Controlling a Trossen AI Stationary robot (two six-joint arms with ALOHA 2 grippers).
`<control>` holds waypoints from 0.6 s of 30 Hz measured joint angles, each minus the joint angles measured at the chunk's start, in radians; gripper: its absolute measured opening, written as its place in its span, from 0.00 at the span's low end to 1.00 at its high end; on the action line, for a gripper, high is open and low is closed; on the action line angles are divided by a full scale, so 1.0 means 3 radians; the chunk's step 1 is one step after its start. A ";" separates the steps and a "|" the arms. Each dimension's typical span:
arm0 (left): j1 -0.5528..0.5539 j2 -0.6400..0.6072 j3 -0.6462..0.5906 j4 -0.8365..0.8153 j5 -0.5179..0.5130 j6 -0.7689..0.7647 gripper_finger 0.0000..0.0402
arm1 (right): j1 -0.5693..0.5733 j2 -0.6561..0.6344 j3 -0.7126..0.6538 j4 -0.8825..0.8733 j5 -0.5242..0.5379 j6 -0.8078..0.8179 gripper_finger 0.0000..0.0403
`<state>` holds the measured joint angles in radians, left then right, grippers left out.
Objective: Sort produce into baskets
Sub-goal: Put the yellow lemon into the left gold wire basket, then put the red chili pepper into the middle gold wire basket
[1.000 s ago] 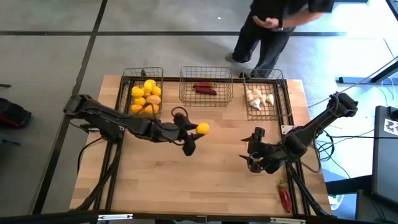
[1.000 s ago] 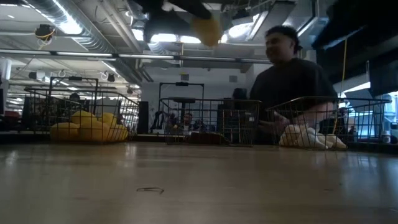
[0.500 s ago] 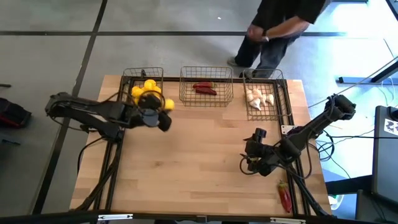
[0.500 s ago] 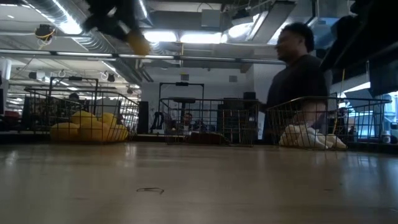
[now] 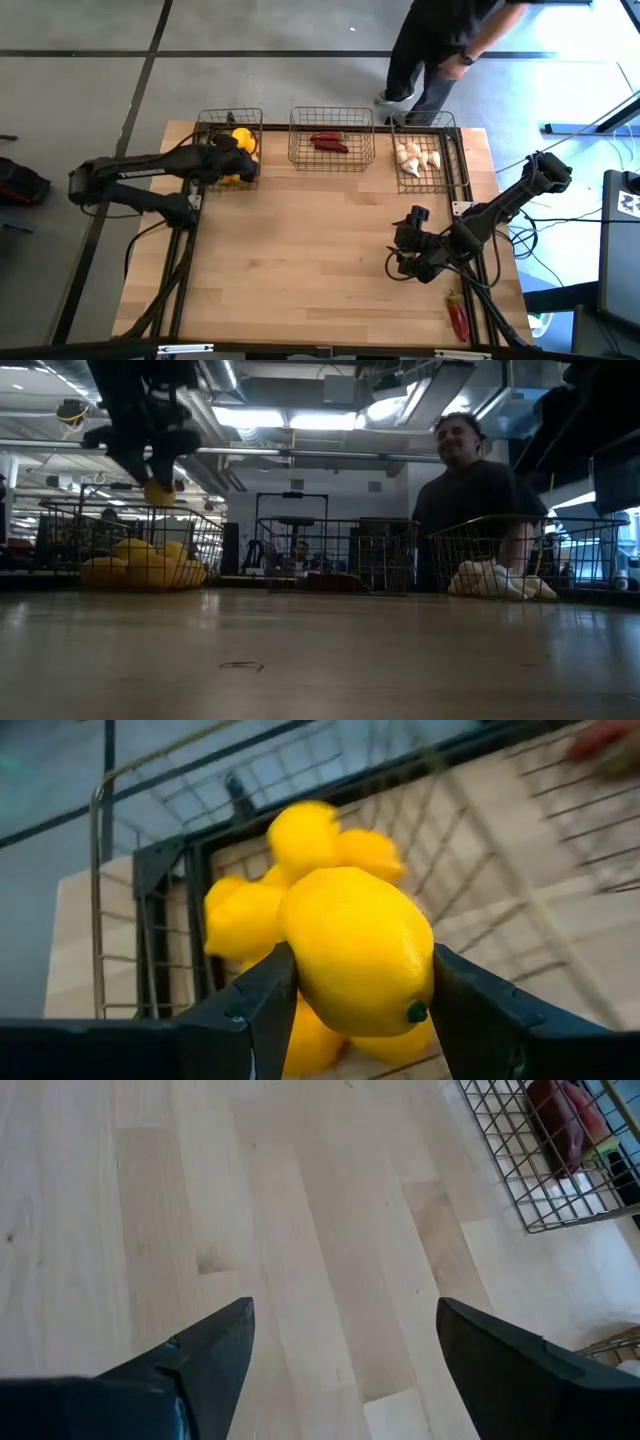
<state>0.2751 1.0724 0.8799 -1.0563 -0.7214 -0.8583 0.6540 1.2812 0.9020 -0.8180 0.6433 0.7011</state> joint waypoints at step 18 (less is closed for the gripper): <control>0.0698 -0.0074 -0.0382 0.0246 0.0581 0.0523 0.67 | 0.0000 -0.0001 0.0000 -0.0029 0.0000 0.0006 0.76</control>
<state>0.4844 1.0503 0.7654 -0.9824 -0.5470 -0.7015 0.6540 1.2808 0.9020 -0.8268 0.6434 0.7031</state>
